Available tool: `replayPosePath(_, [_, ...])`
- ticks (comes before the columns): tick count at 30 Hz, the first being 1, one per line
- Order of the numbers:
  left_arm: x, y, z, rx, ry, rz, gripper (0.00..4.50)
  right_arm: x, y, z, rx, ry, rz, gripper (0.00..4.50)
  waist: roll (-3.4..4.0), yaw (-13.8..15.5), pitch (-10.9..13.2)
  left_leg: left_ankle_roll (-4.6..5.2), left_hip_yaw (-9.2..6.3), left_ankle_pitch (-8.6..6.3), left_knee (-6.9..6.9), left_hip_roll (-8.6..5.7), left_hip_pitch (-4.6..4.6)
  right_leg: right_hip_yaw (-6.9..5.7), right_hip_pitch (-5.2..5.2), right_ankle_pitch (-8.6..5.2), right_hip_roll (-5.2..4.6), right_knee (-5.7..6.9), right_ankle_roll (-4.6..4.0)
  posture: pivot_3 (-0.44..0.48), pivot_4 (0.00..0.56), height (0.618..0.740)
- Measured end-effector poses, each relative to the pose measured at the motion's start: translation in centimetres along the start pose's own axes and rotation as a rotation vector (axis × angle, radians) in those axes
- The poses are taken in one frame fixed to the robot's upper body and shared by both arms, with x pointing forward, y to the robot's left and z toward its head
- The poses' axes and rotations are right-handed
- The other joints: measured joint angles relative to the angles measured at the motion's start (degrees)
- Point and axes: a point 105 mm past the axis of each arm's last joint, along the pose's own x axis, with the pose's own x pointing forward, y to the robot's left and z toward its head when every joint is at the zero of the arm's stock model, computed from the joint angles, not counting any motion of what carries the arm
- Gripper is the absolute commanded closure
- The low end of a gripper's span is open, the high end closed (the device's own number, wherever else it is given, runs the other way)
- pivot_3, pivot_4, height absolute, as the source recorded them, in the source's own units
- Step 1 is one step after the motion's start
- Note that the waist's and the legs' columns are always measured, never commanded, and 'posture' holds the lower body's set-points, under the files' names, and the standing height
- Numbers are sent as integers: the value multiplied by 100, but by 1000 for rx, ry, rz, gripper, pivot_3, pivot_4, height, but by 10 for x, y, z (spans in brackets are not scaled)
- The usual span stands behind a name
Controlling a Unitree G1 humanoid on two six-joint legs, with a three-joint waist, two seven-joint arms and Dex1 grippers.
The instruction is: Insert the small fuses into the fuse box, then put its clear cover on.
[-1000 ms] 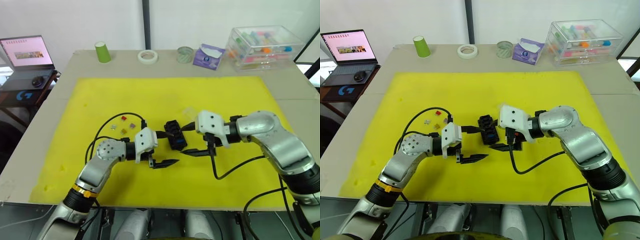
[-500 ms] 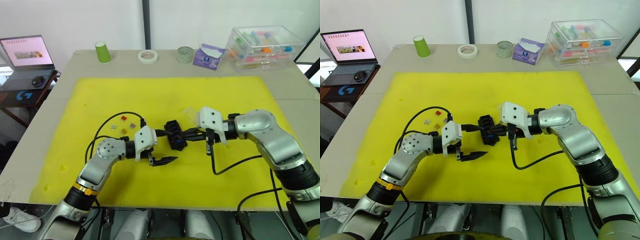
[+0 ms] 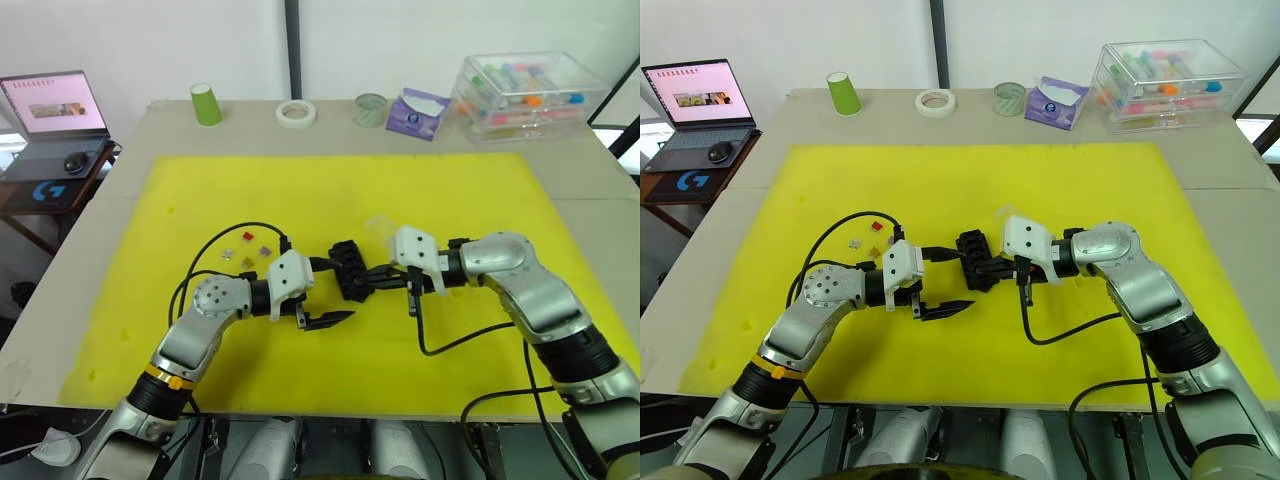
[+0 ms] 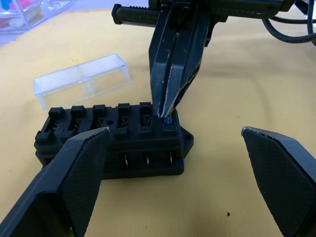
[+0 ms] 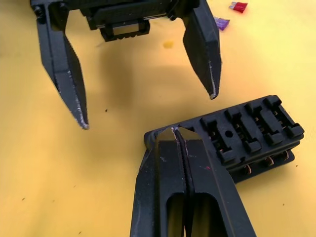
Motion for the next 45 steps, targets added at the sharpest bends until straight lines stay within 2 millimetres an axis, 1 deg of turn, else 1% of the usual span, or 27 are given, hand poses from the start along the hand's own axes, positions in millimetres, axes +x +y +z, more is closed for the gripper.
replayPosePath(5, [0, 1, 1, 4, -2, 2, 0, -4, -4, 1, 34, -16, -24, 4487, 0, -2, 0, 0, 0, 0, 0, 0, 0, 0, 0, 0, 0, 0, 0, 0, 150, 740])
replayPosePath(8, [-3, 4, 4, 7, -12, 14, 0, -10, -7, 12, 68, -79, -42, 4487, 0, -4, 0, 0, -1, 0, -1, 0, 0, 0, -1, 0, 0, 0, 0, 0, 150, 740])
replayPosePath(11, [-14, 10, 12, 21, -23, 31, 0, -18, -11, 25, 55, -128, -65, 4487, 0, -10, 0, 0, -1, 0, -3, 0, 0, 1, -2, 0, 0, 0, 0, 0, 150, 740])
replayPosePath(12, [-23, 15, 13, 29, -6, 45, 0, -22, -13, 29, 49, -142, -85, 4317, 0, -11, 1, 0, -2, 0, -3, 0, 0, 1, -2, 0, 0, 0, 0, 0, 150, 740])
replayPosePath(13, [-28, 18, 13, 33, 4, 58, 0, -25, -14, 32, 47, -150, -98, 4129, 0, -10, 0, 0, -2, 0, -3, 0, 0, 1, -2, 0, 0, 0, 0, 0, 150, 740])
replayPosePath(14, [-38, 24, 14, 37, 18, 86, 0, -30, -18, 34, 45, -158, -127, 3951, 0, -6, 0, 0, -1, 0, -3, 0, 0, 1, -2, 0, 0, 0, 0, 0, 150, 740])
replayPosePath(17, [-63, 37, 11, 23, 74, 167, 0, -49, -27, 36, 39, -148, -213, 2998, 1, 0, 1, 0, -2, 0, -4, 0, -1, 1, -2, 0, 0, -2, 0, 0, 150, 740])
replayPosePath(18, [-77, 45, 10, 19, 104, 222, 0, -60, -32, 35, 42, -146, -267, 2509, 0, 5, 1, 0, -3, 0, -3, 0, -1, 1, -2, 0, 0, -1, 0, 0, 150, 740])
replayPosePath(19, [-88, 52, 11, 21, 123, 265, 0, -69, -36, 34, 42, -141, -307, 2234, 0, 7, 1, 0, -3, 0, -4, 0, -1, 1, -2, 0, 0, -2, 0, 0, 150, 740])
replayPosePath(21, [-102, 61, 14, 33, 142, 329, 0, -81, -40, 32, 43, -133, -361, 1544, 0, 6, 1, 0, -3, 0, -4, 0, -1, 1, -1, 0, 0, -2, 0, 0, 150, 740])
replayPosePath(23, [-121, 69, 14, 38, 175, 401, 0, -96, -42, 24, 51, -122, -430, 846, 0, 0, 1, 0, -2, 0, -7, 0, -1, 1, -2, 0, 0, -2, 0, 0, 150, 740])
replayPosePath(24, [-137, 72, 9, 36, 207, 446, 0, -106, -41, 15, 65, -104, -469, 542, 0, -1, 1, 0, -3, 0, -12, 1, -1, 2, -3, 0, 0, -5, 0, 0, 150, 740])
replayPosePath(25, [-170, 78, -1, 17, 282, 537, 0, -124, -41, -6, 121, -63, -540, 142, 1, -7, 1, 0, -3, 0, -15, 2, 0, 1, -4, 0, 3, -8, 0, 0, 150, 740])
replayPosePath(26, [-186, 82, -5, 5, 312, 588, 0, -133, -40, -18, 154, -40, -575, 62, 6, -16, 5, 0, 3, 0, -16, 2, 0, 5, -6, 0, 3, -7, 0, 0, 150, 740])
replayPosePath(28, [-204, 86, -6, 4, 334, 644, 0, -142, -38, -29, 174, -21, -606, 62, 8, -11, 5, 0, 3, 0, -12, 2, 1, 4, -4, 1, 3, -5, -3, 0, 150, 740])
replayPosePath(31, [-217, 90, -6, 14, 337, 685, 0, -145, -37, -31, 143, -17, -620, 62, 8, -9, 5, -1, 3, 0, -12, 3, 5, 3, 0, 2, 2, -4, -4, 0, 150, 740])
replayPosePath(32, [-225, 93, -10, 4, 348, 713, 0, -148, -39, -35, 146, -16, -642, 62, 8, -9, 5, -1, 3, 0, -12, 3, 6, 3, 0, 2, 3, -4, -4, 0, 150, 740])
replayPosePath(34, [-248, 97, -20, -28, 387, 784, 0, -159, -40, -48, 176, 4, -698, 62, 8, -11, 5, 0, 3, 0, -15, 3, 6, 3, 0, 2, 3, -7, -4, 0, 150, 740])
replayPosePath(35, [-255, 97, -24, -37, 402, 801, 0, -161, -40, -54, 190, 14, -709, 62, 8, -13, 5, 0, 3, 0, -15, 3, 6, 3, 0, 2, 3, -8, -4, 0, 150, 740])
replayPosePath(37, [-256, 97, -27, -35, 404, 801, 0, -161, -39, -58, 196, 19, -712, 62, 9, -13, 5, 0, 4, 0, -15, 3, 6, 4, 0, 2, 2, -8, -4, 0, 150, 740])
replayPosePath(40, [-258, 99, -27, -23, 399, 807, 0, -162, -40, -56, 177, 15, -720, 62, 9, -11, 5, -1, 3, 0, -13, 3, 6, 3, 0, 2, 2, -6, -4, 0, 150, 740])
replayPosePath(45, [-258, 100, -26, -17, 394, 805, 0, -163, -41, -58, 180, 19, -727, 62, 9, -18, 5, 0, 3, 0, -14, 3, 6, 3, 0, 2, 3, -6, -4, 0, 150, 740])
